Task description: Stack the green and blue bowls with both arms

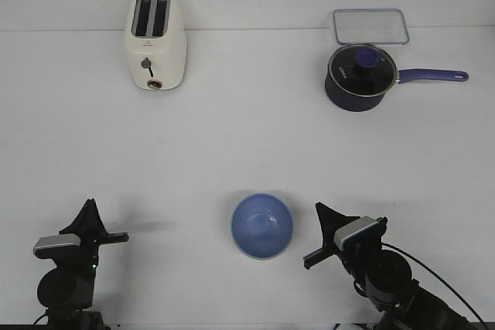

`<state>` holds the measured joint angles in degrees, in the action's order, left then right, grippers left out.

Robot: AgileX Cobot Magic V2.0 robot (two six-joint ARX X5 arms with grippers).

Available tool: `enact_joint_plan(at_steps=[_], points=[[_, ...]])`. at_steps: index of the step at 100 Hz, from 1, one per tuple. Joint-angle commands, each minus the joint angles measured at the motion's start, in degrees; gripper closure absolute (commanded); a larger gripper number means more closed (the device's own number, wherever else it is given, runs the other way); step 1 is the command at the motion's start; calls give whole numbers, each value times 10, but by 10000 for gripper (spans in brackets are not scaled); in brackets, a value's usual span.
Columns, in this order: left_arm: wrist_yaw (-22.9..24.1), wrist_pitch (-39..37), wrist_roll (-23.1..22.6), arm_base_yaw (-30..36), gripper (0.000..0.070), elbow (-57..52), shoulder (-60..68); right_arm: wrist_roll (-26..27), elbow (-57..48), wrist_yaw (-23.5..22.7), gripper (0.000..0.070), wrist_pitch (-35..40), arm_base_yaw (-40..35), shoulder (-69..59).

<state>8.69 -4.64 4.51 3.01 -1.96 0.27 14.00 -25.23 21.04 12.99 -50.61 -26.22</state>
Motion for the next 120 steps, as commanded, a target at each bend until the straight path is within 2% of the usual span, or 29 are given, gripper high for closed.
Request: enact_joint_plan(at_steps=[1, 70, 79, 84, 90, 95, 112, 120], points=[[-1, 4, -10, 0, 685, 12, -1, 9, -2, 0, 688, -7, -5, 0], [-1, 3, -10, 0, 685, 12, -1, 9, -2, 0, 688, -7, -5, 0], [-1, 2, -10, 0, 685, 12, -1, -4, -2, 0, 688, -6, -5, 0], [-1, 2, -10, 0, 685, 12, -1, -46, -2, 9, 688, -8, 2, 0], [-1, 2, -10, 0, 685, 12, -1, -87, -1, 14, 688, -8, 35, 5], [-1, 3, -10, 0, 685, 12, -1, -106, 5, -4, 688, -14, 81, 16], [-1, 2, -10, 0, 685, 12, -1, -133, 77, -136, 688, -71, 313, 100], [-1, 2, -10, 0, 685, 12, -1, -143, 118, -179, 688, -70, 403, 153]])
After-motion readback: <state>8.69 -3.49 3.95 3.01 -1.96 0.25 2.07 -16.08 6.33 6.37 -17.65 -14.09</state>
